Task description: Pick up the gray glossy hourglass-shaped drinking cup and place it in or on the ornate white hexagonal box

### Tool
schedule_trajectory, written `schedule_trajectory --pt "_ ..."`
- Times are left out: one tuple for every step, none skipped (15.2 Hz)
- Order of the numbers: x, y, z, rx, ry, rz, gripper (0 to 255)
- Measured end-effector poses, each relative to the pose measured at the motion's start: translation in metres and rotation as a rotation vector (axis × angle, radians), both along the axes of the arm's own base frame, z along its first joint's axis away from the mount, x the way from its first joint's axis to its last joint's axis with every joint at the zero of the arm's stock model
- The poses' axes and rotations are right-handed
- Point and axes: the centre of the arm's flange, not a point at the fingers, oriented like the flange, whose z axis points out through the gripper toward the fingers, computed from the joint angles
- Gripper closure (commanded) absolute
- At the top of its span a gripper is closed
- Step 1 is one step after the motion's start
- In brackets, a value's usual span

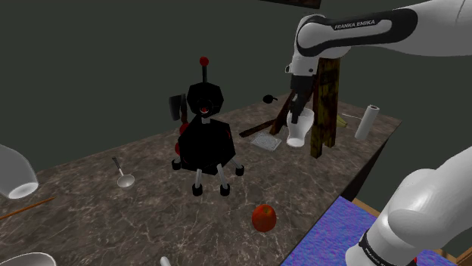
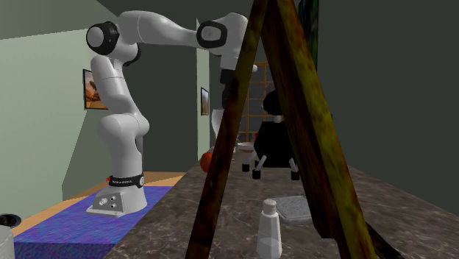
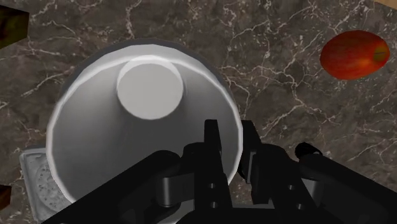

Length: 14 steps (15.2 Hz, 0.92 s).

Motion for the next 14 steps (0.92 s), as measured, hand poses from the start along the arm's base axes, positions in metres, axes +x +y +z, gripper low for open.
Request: schedule_trajectory --pt "0.000 0.000 0.005 0.000 0.000 0.000 255" --pt "0.000 0.000 0.009 0.000 0.000 0.000 255" --pt "0.007 -0.002 0.014 0.000 0.000 0.000 255" --pt "0.015 -0.008 0.017 0.000 0.000 0.000 255" --pt "0.024 -0.012 0.020 0.000 0.000 0.000 255" --pt "0.034 -0.018 0.023 0.001 0.000 0.000 255" --pt "0.044 -0.026 0.026 0.001 0.000 0.000 255" --pt "0.053 -0.031 0.029 0.000 0.000 0.000 255" --pt "0.067 -0.039 0.032 0.001 0.000 0.000 255" --pt "0.077 -0.044 0.036 0.000 0.001 0.000 255" --pt "0.088 -0.051 0.043 0.001 0.001 0.000 255" --pt "0.101 -0.058 0.045 0.000 0.000 0.000 255" --pt "0.111 -0.067 0.047 0.000 0.001 -0.001 255" --pt "0.121 -0.072 0.049 0.000 0.001 -0.001 255"
